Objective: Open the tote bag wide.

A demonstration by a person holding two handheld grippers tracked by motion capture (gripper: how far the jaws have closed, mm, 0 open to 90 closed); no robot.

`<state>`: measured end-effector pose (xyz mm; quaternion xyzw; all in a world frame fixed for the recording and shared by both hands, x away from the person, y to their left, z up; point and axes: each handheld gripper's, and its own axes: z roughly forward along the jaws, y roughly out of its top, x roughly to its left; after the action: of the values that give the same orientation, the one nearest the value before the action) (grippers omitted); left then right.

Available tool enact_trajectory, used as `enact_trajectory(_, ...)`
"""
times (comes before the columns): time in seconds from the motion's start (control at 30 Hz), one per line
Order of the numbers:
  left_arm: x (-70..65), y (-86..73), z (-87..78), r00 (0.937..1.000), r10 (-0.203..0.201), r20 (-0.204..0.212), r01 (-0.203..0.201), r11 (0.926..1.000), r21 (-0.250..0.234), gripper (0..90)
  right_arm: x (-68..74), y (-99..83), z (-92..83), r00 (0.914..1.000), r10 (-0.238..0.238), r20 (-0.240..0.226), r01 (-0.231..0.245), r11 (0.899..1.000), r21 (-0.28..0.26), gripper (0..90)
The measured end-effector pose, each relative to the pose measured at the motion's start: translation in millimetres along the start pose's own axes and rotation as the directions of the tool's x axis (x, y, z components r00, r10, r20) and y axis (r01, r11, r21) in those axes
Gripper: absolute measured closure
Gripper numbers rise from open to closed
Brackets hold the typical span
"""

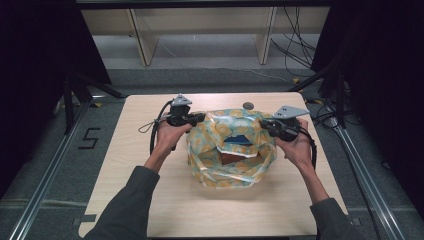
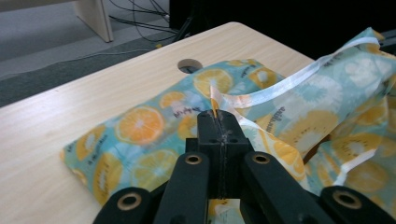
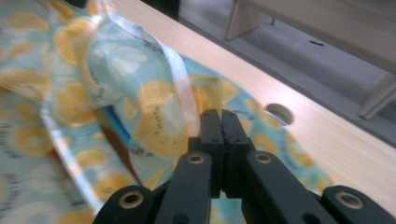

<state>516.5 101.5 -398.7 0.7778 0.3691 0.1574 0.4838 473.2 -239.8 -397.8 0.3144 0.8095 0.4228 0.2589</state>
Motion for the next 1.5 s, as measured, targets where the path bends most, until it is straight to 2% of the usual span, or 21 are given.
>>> enact_trajectory(0.17,11.5,4.3,20.8,0.9983,-0.054,-0.024,0.054,0.9985,0.011,89.0,-21.1,10.3,15.1,0.9983,0.027,0.052,-0.028,0.999,0.033,90.0)
enact_trajectory(0.23,14.9,-2.8,31.2,0.9984,-0.037,-0.042,0.04,0.9967,0.071,88.7,-25.6,9.5,27.6,0.9968,0.042,0.068,-0.046,0.998,0.051,90.0)
enact_trajectory(0.27,16.2,-7.7,36.4,0.9979,-0.034,-0.056,0.039,0.9952,0.09,88.5,-29.0,7.0,35.2,0.9971,0.016,0.075,-0.022,0.997,0.08,90.0)
enact_trajectory(0.33,20.2,-19.7,45.8,0.9961,-0.055,-0.069,0.063,0.9906,0.122,88.1,-29.0,-0.5,50.4,0.9958,0.04,0.083,-0.054,0.983,0.173,90.0)
enact_trajectory(0.4,22.9,-30.4,52.0,0.9948,-0.077,-0.066,0.086,0.9865,0.139,87.2,-31.9,-10.1,63.9,0.9951,0.044,0.088,-0.062,0.976,0.21,90.0)
enact_trajectory(0.5,24.0,-39.9,53.8,0.9947,-0.046,-0.092,0.061,0.9822,0.177,81.9,-35.4,-22.1,75.7,0.9944,0.064,0.085,-0.082,0.968,0.237,90.0)
enact_trajectory(0.6,24.7,-42.4,50.5,0.9942,-0.002,-0.107,0.025,0.9773,0.211,71.3,-36.8,-27.9,80.2,0.9934,0.084,0.078,-0.1,0.967,0.233,90.0)
enact_trajectory(0.7,23.5,-27.1,16.9,0.9952,-0.012,-0.098,0.024,0.9922,0.122,64.0,-37.2,-25.9,75.3,0.9957,0.075,0.054,-0.086,0.966,0.245,90.0)
enact_trajectory(0.73,23.5,-27.1,16.9,0.9952,-0.012,-0.098,0.024,0.9922,0.122,63.5,-37.0,-24.4,73.2,0.9956,0.073,0.058,-0.085,0.969,0.233,90.0)
enact_trajectory(0.8,9.2,-7.0,-10.2,0.9975,0.048,-0.051,-0.043,0.9953,0.087,63.4,-37.7,-21.2,68.5,0.9956,0.081,0.047,-0.09,0.97,0.228,90.0)
enact_trajectory(0.9,-17.9,2.5,-17.8,0.9886,0.146,0.035,-0.15,0.9807,0.126,62.1,-36.0,-19.8,66.6,0.9957,0.078,0.05,-0.086,0.975,0.203,90.0)
enact_trajectory(0.97,-30.7,0.8,-11.3,0.9775,0.194,0.083,-0.206,0.9623,0.178,60.1,-34.5,-18.5,64.5,0.9963,0.073,0.045,-0.081,0.971,0.223,90.0)
enact_trajectory(1.0,-30.7,0.8,-11.3,0.9775,0.194,0.083,-0.206,0.9623,0.178,60.0,-34.1,-18.1,64.0,0.9968,0.068,0.044,-0.076,0.972,0.221,90.0)
enact_trajectory(1.03,-36.7,-4.4,-0.2,0.9672,0.237,0.092,-0.251,0.9431,0.217,59.5,-33.2,-17.6,63.4,0.9967,0.07,0.042,-0.078,0.972,0.221,90.0)
enact_trajectory(1.13,-40.3,-13.2,18.0,0.9661,0.236,0.104,-0.255,0.9366,0.24,52.3,-31.3,-15.9,63.0,0.9966,0.071,0.043,-0.078,0.978,0.192,90.0)
enact_trajectory(1.17,-41.4,-15.1,23.1,0.9606,0.254,0.112,-0.275,0.9292,0.247,47.8,-31.2,-14.3,61.5,0.9969,0.071,0.032,-0.076,0.976,0.205,90.0)
enact_trajectory(1.23,-45.5,-19.1,31.3,0.9576,0.26,0.125,-0.283,0.9268,0.247,40.0,-30.2,-13.9,60.8,0.997,0.075,0.017,-0.077,0.975,0.207,90.0)
enact_trajectory(1.3,-49.6,-21.9,36.9,0.9469,0.296,0.126,-0.319,0.9146,0.249,38.1,-30.1,-14.3,60.9,0.9962,0.087,0.01,-0.087,0.974,0.211,89.9)
enact_trajectory(1.33,-50.8,-22.6,39.0,0.9397,0.316,0.13,-0.34,0.9043,0.258,39.1,-30.1,-15.3,61.9,0.9955,0.094,0.016,-0.095,0.976,0.194,89.6)
enact_trajectory(1.43,-51.2,-22.9,47.6,0.9186,0.372,0.133,-0.395,0.8732,0.286,60.9,-32.0,-16.2,61.8,0.9947,0.101,0.018,-0.102,0.978,0.179,86.7)
enact_trajectory(1.5,-50.0,-21.5,52.2,0.9251,0.363,0.113,-0.38,0.887,0.263,77.3,-32.0,-15.1,59.3,0.9945,0.103,0.019,-0.105,0.979,0.177,80.7)
